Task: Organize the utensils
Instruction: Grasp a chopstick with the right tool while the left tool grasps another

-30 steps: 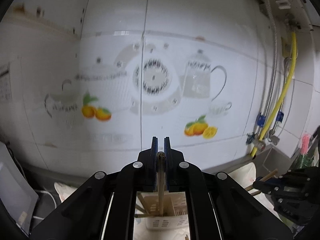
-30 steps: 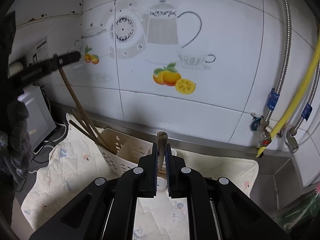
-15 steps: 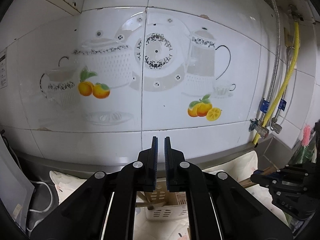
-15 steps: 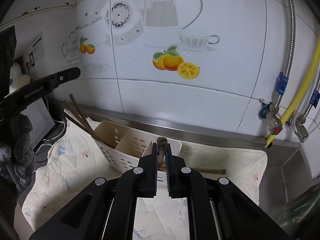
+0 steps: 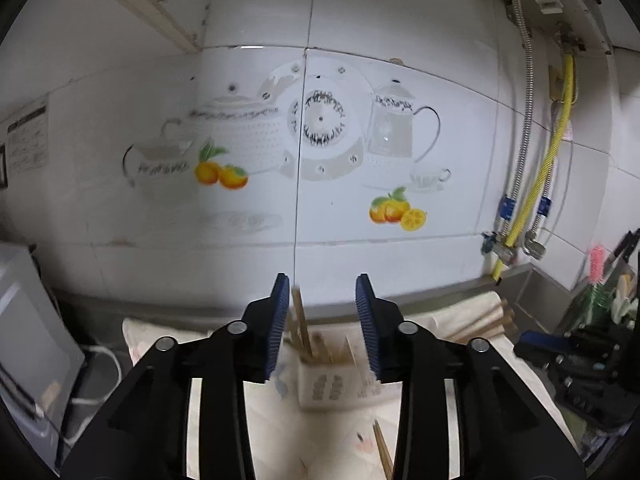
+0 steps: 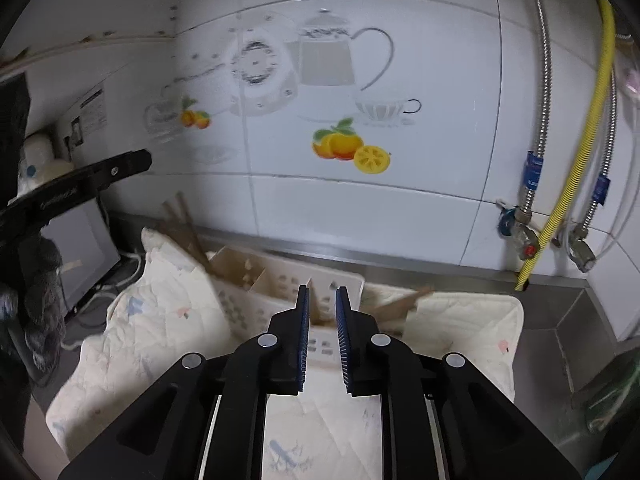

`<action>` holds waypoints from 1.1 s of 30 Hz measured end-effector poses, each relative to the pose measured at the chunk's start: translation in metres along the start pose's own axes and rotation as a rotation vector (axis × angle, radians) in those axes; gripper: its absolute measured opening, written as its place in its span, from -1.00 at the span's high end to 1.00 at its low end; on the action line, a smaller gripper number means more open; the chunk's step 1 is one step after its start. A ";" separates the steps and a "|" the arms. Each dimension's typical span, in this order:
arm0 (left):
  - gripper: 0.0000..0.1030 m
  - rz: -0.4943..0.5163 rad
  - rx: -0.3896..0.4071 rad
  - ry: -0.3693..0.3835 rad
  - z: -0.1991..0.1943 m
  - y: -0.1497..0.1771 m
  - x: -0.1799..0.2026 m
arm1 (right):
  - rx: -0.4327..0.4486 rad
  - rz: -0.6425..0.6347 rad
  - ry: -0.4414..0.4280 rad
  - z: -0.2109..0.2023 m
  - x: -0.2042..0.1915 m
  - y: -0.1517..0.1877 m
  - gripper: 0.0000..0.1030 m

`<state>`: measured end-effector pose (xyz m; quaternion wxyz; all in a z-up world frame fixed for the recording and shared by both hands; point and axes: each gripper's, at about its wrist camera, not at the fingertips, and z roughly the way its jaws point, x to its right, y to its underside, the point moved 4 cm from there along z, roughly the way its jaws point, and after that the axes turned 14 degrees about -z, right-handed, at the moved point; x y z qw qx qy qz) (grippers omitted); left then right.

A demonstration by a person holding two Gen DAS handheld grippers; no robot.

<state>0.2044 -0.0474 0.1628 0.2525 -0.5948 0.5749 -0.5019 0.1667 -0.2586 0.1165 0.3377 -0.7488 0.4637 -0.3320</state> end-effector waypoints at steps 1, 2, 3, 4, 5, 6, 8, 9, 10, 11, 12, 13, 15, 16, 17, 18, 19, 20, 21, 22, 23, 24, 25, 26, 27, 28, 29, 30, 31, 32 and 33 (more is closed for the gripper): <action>0.22 -0.007 -0.006 -0.002 -0.007 0.007 -0.003 | -0.002 -0.003 -0.013 -0.004 -0.010 0.009 0.73; 0.16 -0.013 -0.013 -0.005 -0.011 0.012 -0.006 | -0.009 -0.004 -0.031 -0.006 -0.019 0.018 0.73; 0.14 -0.024 -0.024 -0.004 -0.018 0.020 -0.009 | -0.017 -0.002 -0.045 -0.006 -0.026 0.027 0.73; 0.12 -0.028 -0.030 -0.001 -0.021 0.025 -0.012 | -0.026 0.000 -0.058 -0.006 -0.033 0.034 0.73; 0.07 -0.031 -0.037 -0.003 -0.026 0.032 -0.015 | -0.044 -0.004 -0.076 -0.005 -0.045 0.047 0.73; 0.03 -0.031 -0.039 -0.011 -0.030 0.039 -0.018 | -0.057 -0.005 -0.083 -0.004 -0.055 0.058 0.73; -0.02 -0.031 -0.045 -0.028 -0.039 0.053 -0.024 | -0.091 -0.011 -0.104 0.000 -0.076 0.083 0.73; -0.03 -0.031 -0.048 -0.031 -0.042 0.060 -0.027 | -0.104 -0.002 -0.115 0.002 -0.082 0.093 0.73; -0.06 -0.032 -0.054 -0.034 -0.045 0.067 -0.030 | -0.125 0.014 -0.139 0.006 -0.092 0.106 0.73; -0.11 -0.035 -0.062 -0.039 -0.048 0.074 -0.033 | -0.139 0.025 -0.151 0.009 -0.098 0.116 0.73; -0.12 -0.039 -0.066 -0.043 -0.050 0.080 -0.036 | -0.153 0.033 -0.155 0.011 -0.104 0.124 0.73; -0.15 -0.040 -0.073 -0.049 -0.053 0.087 -0.039 | -0.160 0.034 -0.156 0.012 -0.108 0.130 0.73; -0.20 -0.037 -0.078 -0.066 -0.056 0.098 -0.045 | -0.182 0.045 -0.156 0.016 -0.118 0.144 0.73; -0.22 -0.040 -0.081 -0.078 -0.058 0.105 -0.049 | -0.191 0.054 -0.164 0.018 -0.123 0.150 0.73; -0.23 -0.044 -0.087 -0.084 -0.059 0.109 -0.052 | -0.202 0.074 -0.178 0.021 -0.127 0.156 0.73; -0.23 -0.053 -0.094 -0.088 -0.060 0.115 -0.056 | -0.213 0.091 -0.189 0.024 -0.130 0.162 0.73; -0.24 -0.064 -0.101 -0.092 -0.061 0.121 -0.061 | -0.224 0.098 -0.194 0.027 -0.134 0.167 0.73; -0.25 -0.073 -0.107 -0.098 -0.062 0.125 -0.065 | -0.233 0.102 -0.191 0.030 -0.137 0.172 0.73; -0.26 -0.079 -0.112 -0.106 -0.062 0.130 -0.068 | -0.238 0.105 -0.190 0.031 -0.139 0.174 0.73; -0.28 -0.089 -0.120 -0.115 -0.063 0.136 -0.073 | -0.246 0.113 -0.195 0.034 -0.142 0.178 0.73; -0.30 -0.097 -0.129 -0.119 -0.063 0.140 -0.077 | -0.250 0.121 -0.200 0.035 -0.143 0.180 0.73; -0.31 -0.106 -0.136 -0.124 -0.063 0.145 -0.080 | -0.253 0.128 -0.204 0.037 -0.146 0.182 0.73; -0.32 -0.119 -0.145 -0.133 -0.063 0.150 -0.085 | -0.257 0.131 -0.202 0.039 -0.148 0.184 0.73; -0.34 -0.128 -0.151 -0.139 -0.064 0.153 -0.089 | -0.260 0.130 -0.199 0.040 -0.150 0.185 0.73; -0.35 -0.139 -0.160 -0.147 -0.064 0.158 -0.093 | -0.261 0.132 -0.198 0.041 -0.150 0.186 0.73; -0.36 -0.145 -0.164 -0.152 -0.064 0.161 -0.096 | -0.262 0.136 -0.199 0.042 -0.152 0.187 0.73; -0.37 -0.151 -0.168 -0.158 -0.065 0.164 -0.098 | -0.264 0.142 -0.198 0.043 -0.152 0.187 0.74; -0.37 -0.157 -0.171 -0.167 -0.066 0.168 -0.102 | -0.264 0.144 -0.192 0.044 -0.152 0.187 0.74; -0.39 -0.160 -0.173 -0.174 -0.066 0.169 -0.105 | -0.263 0.148 -0.184 0.044 -0.152 0.187 0.75; -0.42 -0.165 -0.174 -0.179 -0.067 0.171 -0.107 | -0.265 0.152 -0.181 0.045 -0.151 0.187 0.75; -0.42 -0.173 -0.176 -0.182 -0.068 0.173 -0.110 | -0.268 0.157 -0.178 0.046 -0.151 0.188 0.76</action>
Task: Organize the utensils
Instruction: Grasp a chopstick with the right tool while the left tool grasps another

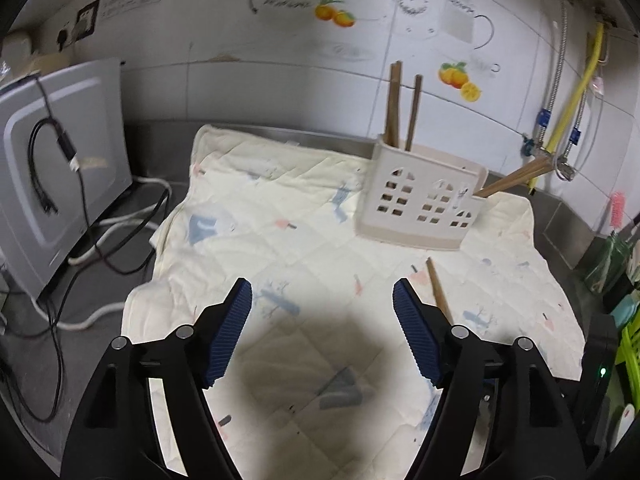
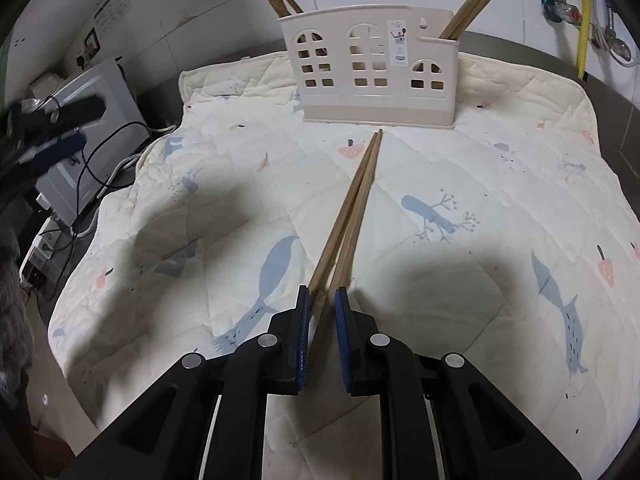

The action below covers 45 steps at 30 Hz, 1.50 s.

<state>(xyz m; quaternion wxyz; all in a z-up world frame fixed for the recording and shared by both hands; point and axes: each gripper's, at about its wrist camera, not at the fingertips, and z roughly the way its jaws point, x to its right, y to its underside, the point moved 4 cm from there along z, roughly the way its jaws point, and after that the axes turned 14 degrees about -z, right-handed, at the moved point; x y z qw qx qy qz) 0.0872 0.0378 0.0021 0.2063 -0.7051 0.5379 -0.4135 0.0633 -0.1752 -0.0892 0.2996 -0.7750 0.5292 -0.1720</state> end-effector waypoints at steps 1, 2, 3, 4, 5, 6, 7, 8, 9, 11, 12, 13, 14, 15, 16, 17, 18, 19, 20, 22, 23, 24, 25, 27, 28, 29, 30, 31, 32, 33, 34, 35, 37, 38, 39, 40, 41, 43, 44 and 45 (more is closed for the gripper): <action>-0.43 -0.012 -0.004 -0.002 0.000 0.002 -0.003 | -0.001 0.004 0.001 0.001 0.001 0.000 0.76; -0.43 -0.020 -0.008 -0.004 0.000 0.004 -0.006 | -0.003 0.010 0.002 0.002 0.001 0.001 0.76; -0.43 -0.024 -0.011 -0.005 0.001 0.004 -0.007 | -0.006 0.014 0.003 0.003 0.002 0.001 0.76; -0.43 -0.028 -0.015 -0.010 0.002 0.006 -0.009 | -0.007 0.017 0.006 0.005 0.002 0.001 0.77; -0.43 -0.031 -0.017 -0.012 0.002 0.007 -0.010 | -0.007 0.023 0.006 0.005 0.002 0.001 0.77; -0.43 -0.035 -0.020 -0.015 0.002 0.008 -0.012 | -0.007 0.026 0.006 0.006 0.002 0.000 0.78; -0.43 -0.038 -0.023 -0.019 0.002 0.009 -0.013 | -0.006 0.028 0.008 0.006 0.002 0.000 0.79; -0.43 -0.042 -0.025 -0.022 0.002 0.010 -0.014 | -0.007 0.030 0.013 0.007 0.002 -0.001 0.81; -0.43 -0.044 -0.027 -0.023 0.002 0.012 -0.015 | -0.009 0.030 0.019 0.008 0.001 -0.001 0.82; -0.43 -0.048 -0.031 -0.026 0.001 0.014 -0.017 | -0.010 0.029 0.023 0.008 0.001 -0.002 0.82; -0.43 -0.052 -0.034 -0.025 0.001 0.016 -0.017 | -0.012 0.028 0.031 0.009 0.001 -0.002 0.82; -0.43 -0.054 -0.036 -0.024 0.001 0.016 -0.018 | -0.011 0.024 0.040 0.010 0.000 -0.002 0.82; -0.43 -0.056 -0.037 -0.025 0.001 0.017 -0.019 | -0.011 0.023 0.047 0.010 0.000 -0.002 0.82; -0.43 -0.057 -0.038 -0.027 0.001 0.018 -0.019 | -0.019 0.023 0.055 0.011 0.001 -0.002 0.81; -0.44 -0.059 -0.039 -0.030 0.001 0.018 -0.020 | -0.027 0.029 0.050 0.014 0.002 0.000 0.81; -0.46 -0.061 -0.040 -0.031 0.001 0.019 -0.021 | -0.021 0.029 0.052 0.014 0.001 0.001 0.81; -0.46 -0.065 -0.041 -0.034 0.001 0.019 -0.022 | -0.021 0.025 0.055 0.014 0.001 0.001 0.81; -0.47 -0.070 -0.044 -0.036 0.001 0.020 -0.023 | -0.021 0.023 0.058 0.014 0.001 0.001 0.81; -0.48 -0.073 -0.047 -0.036 0.002 0.021 -0.023 | -0.020 0.025 0.056 0.014 0.001 0.001 0.81; -0.48 -0.075 -0.056 -0.038 0.003 0.025 -0.023 | -0.018 0.030 0.054 0.014 0.002 0.001 0.82; -0.48 -0.074 -0.061 -0.039 0.003 0.027 -0.022 | -0.017 0.033 0.052 0.014 0.002 0.001 0.82; -0.48 -0.072 -0.066 -0.038 0.004 0.029 -0.021 | -0.015 0.034 0.052 0.014 0.002 0.001 0.82; -0.48 -0.067 -0.075 -0.038 0.005 0.032 -0.019 | -0.014 0.033 0.051 0.014 0.002 0.001 0.81; -0.48 -0.061 -0.089 -0.039 0.008 0.038 -0.017 | -0.008 0.035 0.042 0.013 0.003 0.001 0.81; -0.48 -0.055 -0.099 -0.039 0.009 0.042 -0.014 | -0.005 0.038 0.039 0.013 0.003 0.002 0.81; -0.48 -0.051 -0.106 -0.039 0.010 0.045 -0.012 | -0.003 0.038 0.039 0.012 0.003 0.002 0.82; -0.48 -0.049 -0.113 -0.038 0.012 0.048 -0.010 | 0.002 0.038 0.040 0.010 0.004 0.003 0.82; -0.48 -0.044 -0.124 -0.032 0.013 0.053 -0.007 | 0.006 0.038 0.042 0.008 0.004 0.003 0.82; -0.48 -0.039 -0.132 -0.029 0.015 0.056 -0.005 | 0.011 0.035 0.049 0.005 0.006 0.004 0.83; -0.48 -0.031 -0.144 -0.025 0.017 0.061 0.000 | 0.015 0.032 0.054 0.003 0.007 0.005 0.83; -0.48 -0.025 -0.152 -0.021 0.018 0.064 0.003 | 0.021 0.031 0.060 0.000 0.008 0.007 0.84; -0.48 -0.017 -0.164 -0.013 0.020 0.068 0.008 | 0.027 0.032 0.065 -0.004 0.011 0.008 0.84; -0.48 -0.002 -0.188 0.004 0.024 0.077 0.018 | 0.039 0.033 0.076 -0.010 0.016 0.010 0.85; -0.47 0.005 -0.199 0.014 0.026 0.081 0.023 | 0.046 0.033 0.083 -0.014 0.018 0.011 0.86; -0.45 0.010 -0.208 0.022 0.027 0.084 0.026 | 0.055 0.030 0.096 -0.019 0.021 0.012 0.86; -0.45 0.016 -0.221 0.034 0.029 0.088 0.032 | 0.063 0.026 0.107 -0.024 0.024 0.012 0.86; -0.43 0.018 -0.231 0.045 0.031 0.091 0.037 | 0.071 0.024 0.113 -0.028 0.025 0.012 0.86; -0.29 0.023 -0.258 0.073 0.035 0.099 0.046 | 0.087 0.021 0.124 -0.036 0.029 0.012 0.86; -0.18 0.028 -0.271 0.088 0.037 0.103 0.051 | 0.098 0.020 0.131 -0.041 0.032 0.011 0.86; -0.13 0.033 -0.279 0.097 0.038 0.105 0.055 | 0.105 0.021 0.134 -0.045 0.034 0.011 0.86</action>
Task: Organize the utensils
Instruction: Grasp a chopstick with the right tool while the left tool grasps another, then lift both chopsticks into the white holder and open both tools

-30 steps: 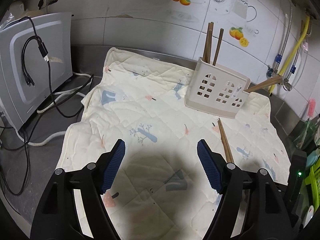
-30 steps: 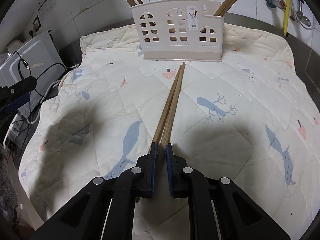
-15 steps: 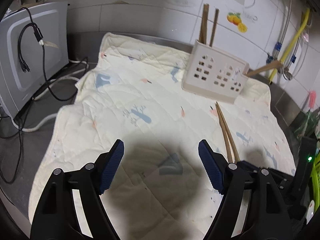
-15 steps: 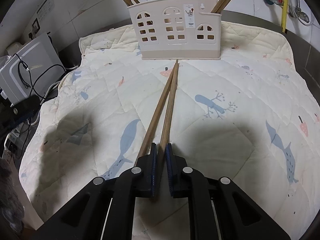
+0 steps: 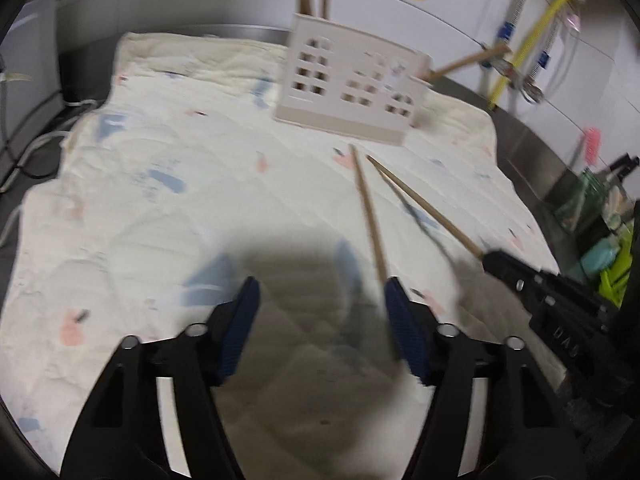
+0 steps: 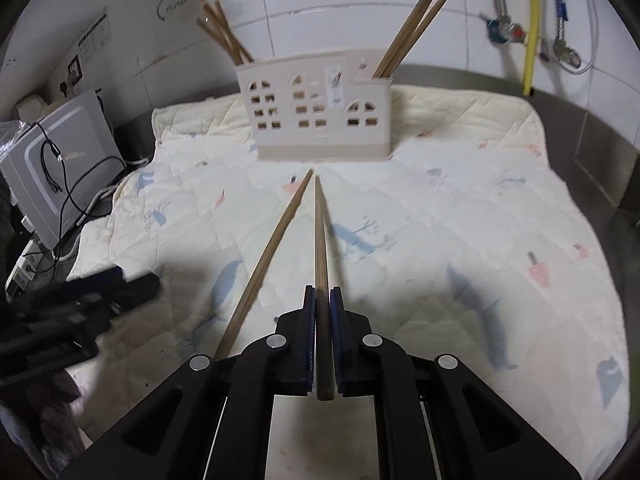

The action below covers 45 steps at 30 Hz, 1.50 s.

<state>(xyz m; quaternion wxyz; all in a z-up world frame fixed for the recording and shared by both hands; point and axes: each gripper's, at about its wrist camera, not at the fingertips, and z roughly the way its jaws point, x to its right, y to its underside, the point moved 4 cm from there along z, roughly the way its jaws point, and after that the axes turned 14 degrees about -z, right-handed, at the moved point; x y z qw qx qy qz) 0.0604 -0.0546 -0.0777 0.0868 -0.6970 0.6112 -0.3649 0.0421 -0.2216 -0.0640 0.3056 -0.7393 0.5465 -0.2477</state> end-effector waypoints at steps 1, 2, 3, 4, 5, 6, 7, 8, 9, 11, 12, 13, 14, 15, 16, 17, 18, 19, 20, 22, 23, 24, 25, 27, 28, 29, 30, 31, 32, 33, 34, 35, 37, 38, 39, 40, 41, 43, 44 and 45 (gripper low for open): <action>-0.06 0.011 -0.013 0.010 0.004 0.004 0.006 | 0.009 0.001 0.003 -0.004 0.002 -0.001 0.86; 0.04 0.022 -0.026 0.017 0.008 0.007 0.010 | 0.017 0.001 0.009 -0.007 0.004 -0.002 0.86; 0.10 0.030 -0.035 0.023 0.012 0.010 0.014 | 0.028 0.001 0.015 -0.012 0.007 -0.004 0.86; 0.21 0.043 -0.044 0.025 0.016 0.013 0.018 | 0.037 0.000 0.019 -0.015 0.009 -0.005 0.86; 0.30 0.052 -0.051 0.024 0.020 0.014 0.021 | 0.048 -0.003 0.024 -0.020 0.012 -0.007 0.86; 0.33 0.058 -0.061 0.025 0.024 0.016 0.025 | 0.054 -0.006 0.030 -0.022 0.013 -0.009 0.86; 0.38 0.057 -0.069 0.027 0.027 0.017 0.027 | 0.061 -0.009 0.036 -0.025 0.015 -0.010 0.86; 0.41 0.055 -0.077 0.029 0.030 0.017 0.028 | 0.065 -0.009 0.039 -0.027 0.016 -0.011 0.86; 0.42 0.052 -0.085 0.036 0.032 0.017 0.030 | 0.073 -0.009 0.045 -0.030 0.019 -0.013 0.86; 0.50 0.051 -0.098 0.045 0.036 0.018 0.033 | 0.080 -0.007 0.052 -0.034 0.023 -0.014 0.86; 0.52 0.054 -0.102 0.042 0.038 0.018 0.035 | 0.082 -0.007 0.055 -0.035 0.024 -0.014 0.86; 0.54 0.056 -0.106 0.037 0.040 0.019 0.037 | 0.083 -0.007 0.059 -0.035 0.025 -0.014 0.86; 0.57 0.059 -0.110 0.031 0.043 0.020 0.038 | 0.083 -0.006 0.061 -0.035 0.026 -0.014 0.86; 0.57 0.062 -0.113 0.025 0.045 0.020 0.039 | 0.083 -0.005 0.063 -0.036 0.028 -0.014 0.86; 0.58 0.065 -0.111 0.018 0.047 0.020 0.041 | 0.084 -0.005 0.065 -0.037 0.029 -0.014 0.86; 0.58 0.071 -0.109 0.012 0.047 0.020 0.042 | 0.085 -0.005 0.067 -0.037 0.029 -0.014 0.86; 0.59 0.078 -0.109 0.002 0.048 0.020 0.045 | 0.087 -0.007 0.069 -0.038 0.030 -0.014 0.86; 0.65 0.084 -0.108 -0.010 0.049 0.021 0.045 | 0.089 -0.007 0.070 -0.038 0.030 -0.015 0.86; 0.72 0.091 -0.106 -0.025 0.050 0.020 0.046 | 0.091 -0.008 0.072 -0.039 0.030 -0.015 0.86; 0.78 0.092 -0.107 -0.042 0.050 0.019 0.046 | 0.092 -0.009 0.074 -0.040 0.030 -0.016 0.86; 0.83 0.085 -0.109 -0.044 0.050 0.018 0.045 | 0.093 -0.012 0.076 -0.040 0.030 -0.016 0.86; 0.85 0.078 -0.113 -0.042 0.050 0.017 0.044 | 0.092 -0.014 0.076 -0.040 0.030 -0.017 0.86; 0.86 0.070 -0.117 -0.037 0.049 0.016 0.042 | 0.093 -0.015 0.077 -0.041 0.029 -0.017 0.86; 0.87 0.069 -0.118 -0.034 0.047 0.014 0.041 | 0.097 -0.020 0.079 -0.043 0.029 -0.019 0.86; 0.87 0.073 -0.116 -0.034 0.045 0.014 0.041 | 0.099 -0.021 0.080 -0.044 0.029 -0.019 0.86; 0.88 0.076 -0.113 -0.034 0.043 0.013 0.041 | 0.101 -0.023 0.082 -0.044 0.029 -0.020 0.86; 0.88 0.078 -0.109 -0.030 0.040 0.012 0.040 | 0.105 -0.027 0.086 -0.046 0.029 -0.022 0.86; 0.88 0.078 -0.103 -0.027 0.037 0.010 0.040 | 0.108 -0.031 0.089 -0.047 0.029 -0.023 0.86; 0.88 0.079 -0.095 -0.025 0.033 0.008 0.040 | 0.110 -0.033 0.090 -0.048 0.030 -0.024 0.86; 0.88 0.080 -0.085 -0.020 0.028 0.004 0.040 | 0.114 -0.037 0.093 -0.049 0.030 -0.026 0.86; 0.89 0.079 -0.079 -0.014 0.024 0.002 0.040 | 0.118 -0.041 0.096 -0.051 0.030 -0.028 0.86; 0.89 0.080 -0.069 -0.006 0.019 -0.001 0.041 | 0.121 -0.045 0.099 -0.052 0.030 -0.030 0.86; 0.89 0.094 -0.045 0.010 0.008 -0.008 0.044 | 0.130 -0.057 0.104 -0.054 0.030 -0.035 0.86; 0.89 0.104 -0.031 0.016 0.002 -0.012 0.045 | 0.134 -0.063 0.106 -0.055 0.030 -0.037 0.86; 0.89 0.114 -0.018 0.021 -0.003 -0.016 0.047 | 0.139 -0.071 0.108 -0.057 0.029 -0.041 0.86; 0.89 0.126 0.000 0.028 -0.011 -0.022 0.049 | 0.142 -0.077 0.107 -0.058 0.029 -0.044 0.86; 0.89 0.135 0.020 0.035 -0.018 -0.028 0.051 | 0.146 -0.082 0.106 -0.059 0.028 -0.047 0.86; 0.89 0.148 0.054 0.046 -0.030 -0.038 0.054 | 0.151 -0.099 0.098 -0.060 0.027 -0.056 0.86; 0.89 0.157 0.075 0.057 -0.037 -0.045 0.057 | 0.153 -0.104 0.096 -0.060 0.027 -0.059 0.86; 0.89 0.161 0.086 0.064 -0.041 -0.049 0.058 | 0.156 -0.114 0.091 -0.062 0.026 -0.065 0.86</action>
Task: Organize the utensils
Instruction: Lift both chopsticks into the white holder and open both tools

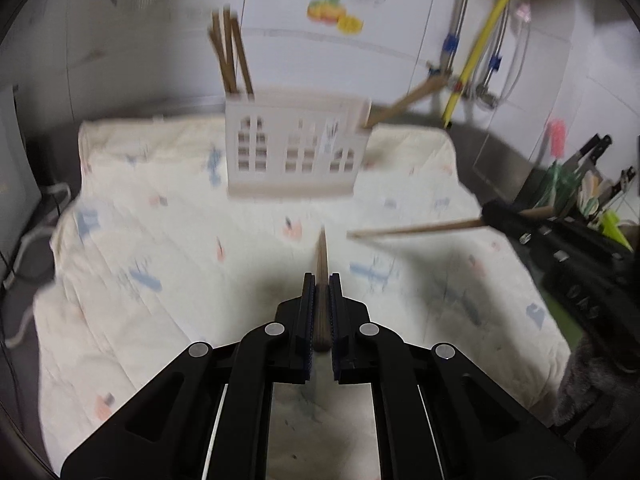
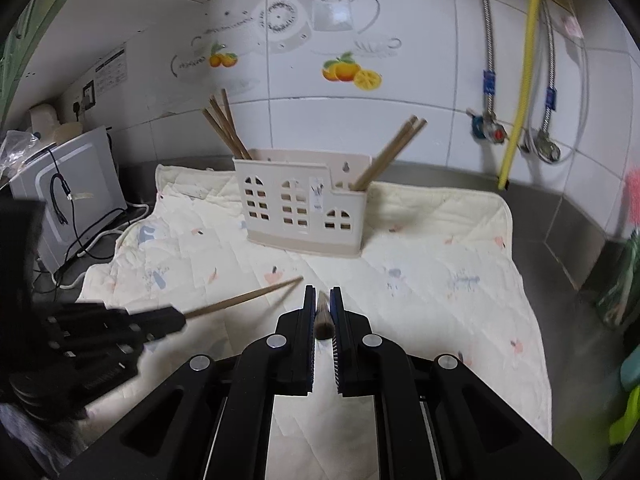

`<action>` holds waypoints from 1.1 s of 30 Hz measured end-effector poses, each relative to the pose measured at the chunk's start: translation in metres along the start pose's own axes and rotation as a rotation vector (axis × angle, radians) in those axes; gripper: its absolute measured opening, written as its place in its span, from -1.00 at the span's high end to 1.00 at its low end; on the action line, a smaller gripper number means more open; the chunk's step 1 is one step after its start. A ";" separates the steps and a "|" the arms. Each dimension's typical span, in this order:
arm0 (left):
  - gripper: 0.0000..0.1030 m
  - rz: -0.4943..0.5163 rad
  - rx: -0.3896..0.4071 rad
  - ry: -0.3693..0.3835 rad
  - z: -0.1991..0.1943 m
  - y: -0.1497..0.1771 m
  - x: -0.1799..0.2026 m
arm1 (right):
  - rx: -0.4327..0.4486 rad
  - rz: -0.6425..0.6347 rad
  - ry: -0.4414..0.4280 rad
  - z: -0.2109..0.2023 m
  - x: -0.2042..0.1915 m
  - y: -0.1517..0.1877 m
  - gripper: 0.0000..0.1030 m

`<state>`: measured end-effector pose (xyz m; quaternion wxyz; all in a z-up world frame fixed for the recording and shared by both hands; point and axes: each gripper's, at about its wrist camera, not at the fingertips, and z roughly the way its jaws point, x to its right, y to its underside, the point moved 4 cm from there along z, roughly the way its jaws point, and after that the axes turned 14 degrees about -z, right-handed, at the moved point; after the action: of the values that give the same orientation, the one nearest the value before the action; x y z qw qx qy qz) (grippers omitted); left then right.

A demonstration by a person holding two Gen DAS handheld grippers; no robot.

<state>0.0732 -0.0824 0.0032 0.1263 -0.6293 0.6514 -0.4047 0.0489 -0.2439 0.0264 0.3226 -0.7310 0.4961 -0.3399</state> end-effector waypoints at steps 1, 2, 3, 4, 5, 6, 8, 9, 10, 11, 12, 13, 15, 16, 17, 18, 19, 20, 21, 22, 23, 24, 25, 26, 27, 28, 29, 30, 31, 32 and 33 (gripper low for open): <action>0.89 0.004 0.015 0.010 -0.004 -0.007 0.001 | 0.003 -0.006 -0.003 0.000 0.000 -0.004 0.86; 0.89 0.005 0.023 0.020 -0.007 -0.012 0.002 | 0.005 -0.012 -0.005 -0.001 0.000 -0.007 0.86; 0.89 0.004 0.029 0.027 -0.009 -0.017 0.002 | 0.009 -0.018 -0.011 -0.001 0.001 -0.012 0.86; 0.89 0.005 0.034 0.033 -0.011 -0.023 0.002 | 0.010 -0.022 -0.018 0.000 0.001 -0.016 0.86; 0.90 0.010 0.037 0.038 -0.012 -0.027 0.003 | 0.010 -0.024 -0.023 0.001 0.002 -0.018 0.86; 0.90 0.016 0.040 0.041 -0.012 -0.030 0.003 | 0.011 -0.026 -0.030 0.001 0.003 -0.022 0.86; 0.90 0.026 0.041 0.044 -0.013 -0.040 0.006 | 0.008 -0.032 -0.045 0.003 0.004 -0.028 0.86; 0.90 0.032 0.041 0.050 -0.014 -0.046 0.008 | 0.008 -0.036 -0.053 0.004 0.005 -0.032 0.86; 0.90 0.036 0.045 0.051 -0.015 -0.050 0.009 | 0.007 -0.040 -0.058 0.004 0.006 -0.036 0.86; 0.90 0.043 0.052 0.051 -0.016 -0.055 0.012 | 0.006 -0.046 -0.067 0.005 0.008 -0.042 0.86; 0.90 0.051 0.062 0.053 -0.018 -0.062 0.014 | 0.005 -0.047 -0.073 0.006 0.009 -0.046 0.86; 0.90 0.060 0.075 0.052 -0.020 -0.070 0.017 | 0.007 -0.046 -0.081 0.005 0.013 -0.054 0.86; 0.90 0.073 0.101 0.054 -0.025 -0.085 0.022 | 0.011 -0.047 -0.095 0.004 0.020 -0.067 0.86; 0.90 0.080 0.120 0.059 -0.030 -0.096 0.027 | 0.015 -0.046 -0.097 0.002 0.024 -0.074 0.86; 0.90 0.085 0.132 0.059 -0.032 -0.103 0.029 | 0.021 -0.048 -0.096 -0.001 0.027 -0.080 0.86; 0.90 0.098 0.155 0.058 -0.036 -0.112 0.034 | 0.028 -0.052 -0.099 -0.003 0.032 -0.090 0.86; 0.90 0.106 0.170 0.055 -0.038 -0.120 0.037 | 0.036 -0.051 -0.101 -0.005 0.036 -0.098 0.86; 0.90 0.112 0.184 0.052 -0.040 -0.127 0.040 | 0.040 -0.050 -0.102 -0.006 0.040 -0.104 0.86; 0.90 0.118 0.198 0.052 -0.042 -0.135 0.042 | 0.043 -0.051 -0.102 -0.007 0.045 -0.113 0.86; 0.90 0.122 0.219 0.050 -0.045 -0.146 0.046 | 0.046 -0.049 -0.100 -0.006 0.049 -0.120 0.86; 0.90 0.125 0.234 0.047 -0.046 -0.153 0.048 | 0.049 -0.048 -0.096 -0.006 0.053 -0.127 0.86; 0.90 0.129 0.260 0.043 -0.049 -0.166 0.051 | 0.057 -0.047 -0.088 -0.005 0.057 -0.135 0.86; 0.90 0.130 0.277 0.040 -0.050 -0.174 0.052 | 0.067 -0.045 -0.075 -0.005 0.062 -0.143 0.86; 0.90 0.130 0.293 0.038 -0.052 -0.183 0.053 | 0.074 -0.040 -0.069 -0.004 0.065 -0.148 0.86; 0.90 0.132 0.314 0.036 -0.053 -0.192 0.056 | 0.085 -0.033 -0.064 -0.003 0.070 -0.156 0.86; 0.90 0.135 0.346 0.029 -0.055 -0.202 0.058 | 0.099 -0.025 -0.063 -0.002 0.073 -0.163 0.86; 0.90 0.139 0.369 0.024 -0.056 -0.209 0.059 | 0.117 -0.016 -0.057 -0.001 0.078 -0.172 0.86; 0.90 0.146 0.391 0.018 -0.056 -0.217 0.061 | 0.125 -0.011 -0.046 0.000 0.081 -0.177 0.86; 0.90 0.154 0.418 0.004 -0.056 -0.225 0.063 | 0.135 -0.006 -0.039 0.002 0.084 -0.183 0.86; 0.90 0.160 0.434 -0.002 -0.055 -0.230 0.065 | 0.147 0.001 -0.036 0.006 0.088 -0.191 0.86; 0.90 0.169 0.453 -0.005 -0.053 -0.237 0.067 | 0.151 0.006 -0.031 0.010 0.091 -0.196 0.86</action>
<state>0.1960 -0.0961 0.2228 0.2994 -0.5292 0.5938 -0.5269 0.1813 -0.2701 0.1958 0.3853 -0.7083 0.4661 -0.3642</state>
